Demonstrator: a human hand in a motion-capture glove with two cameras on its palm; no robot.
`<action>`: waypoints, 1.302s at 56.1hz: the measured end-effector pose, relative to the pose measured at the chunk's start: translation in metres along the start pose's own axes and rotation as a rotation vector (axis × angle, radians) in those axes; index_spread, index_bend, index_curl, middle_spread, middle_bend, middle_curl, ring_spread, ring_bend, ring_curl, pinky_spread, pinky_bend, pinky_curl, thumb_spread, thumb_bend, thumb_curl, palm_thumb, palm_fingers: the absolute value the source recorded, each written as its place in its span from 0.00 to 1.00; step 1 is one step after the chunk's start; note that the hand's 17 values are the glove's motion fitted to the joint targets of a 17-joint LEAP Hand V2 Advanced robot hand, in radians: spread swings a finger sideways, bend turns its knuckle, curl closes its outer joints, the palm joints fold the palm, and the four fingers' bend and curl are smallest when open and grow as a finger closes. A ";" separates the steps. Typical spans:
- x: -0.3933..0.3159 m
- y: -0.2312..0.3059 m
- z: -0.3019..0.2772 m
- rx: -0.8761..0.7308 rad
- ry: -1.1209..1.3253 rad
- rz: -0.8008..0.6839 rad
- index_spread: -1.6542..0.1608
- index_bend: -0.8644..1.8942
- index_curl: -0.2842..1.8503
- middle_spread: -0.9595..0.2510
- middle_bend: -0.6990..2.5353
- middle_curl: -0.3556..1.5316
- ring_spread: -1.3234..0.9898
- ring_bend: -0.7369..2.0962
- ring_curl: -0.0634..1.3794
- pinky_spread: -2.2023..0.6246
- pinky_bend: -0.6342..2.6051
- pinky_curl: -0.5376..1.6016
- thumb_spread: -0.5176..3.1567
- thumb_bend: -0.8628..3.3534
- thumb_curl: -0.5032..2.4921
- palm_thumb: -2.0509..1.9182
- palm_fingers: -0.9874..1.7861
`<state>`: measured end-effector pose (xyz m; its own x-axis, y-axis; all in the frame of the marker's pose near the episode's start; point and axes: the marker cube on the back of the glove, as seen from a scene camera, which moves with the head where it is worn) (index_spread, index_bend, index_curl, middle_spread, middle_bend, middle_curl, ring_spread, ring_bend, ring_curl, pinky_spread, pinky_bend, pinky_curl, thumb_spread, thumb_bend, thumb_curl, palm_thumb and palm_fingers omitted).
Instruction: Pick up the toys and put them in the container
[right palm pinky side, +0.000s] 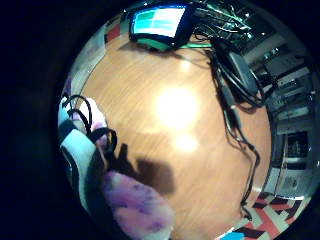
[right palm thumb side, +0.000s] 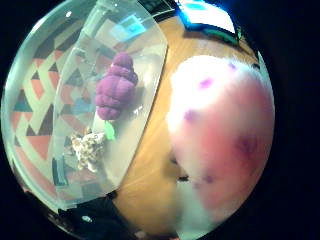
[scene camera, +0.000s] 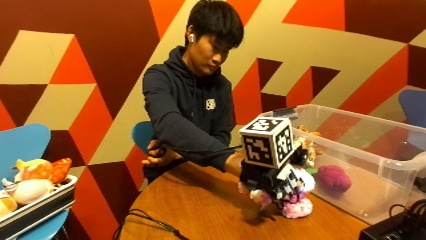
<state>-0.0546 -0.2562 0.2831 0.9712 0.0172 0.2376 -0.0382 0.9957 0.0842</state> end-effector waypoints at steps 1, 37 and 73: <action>-0.001 0.001 -0.005 0.006 -0.001 0.001 0.76 0.71 0.47 0.63 0.62 0.64 0.41 0.76 0.55 0.63 0.51 0.53 0.17 0.24 0.46 0.70 0.76; -0.198 0.025 -0.195 0.205 0.013 -0.291 0.76 0.69 0.62 0.64 0.66 0.66 0.41 0.79 0.59 0.62 0.56 0.59 0.21 0.22 0.52 0.66 0.71; -0.201 0.031 -0.173 0.029 0.017 -0.344 0.76 0.40 0.51 0.69 0.45 0.50 0.46 0.60 0.39 0.75 0.51 0.49 0.44 0.19 0.36 0.50 0.35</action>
<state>-0.2105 -0.2135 0.0701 0.9323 -0.3169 0.1742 0.2852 0.9406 0.1843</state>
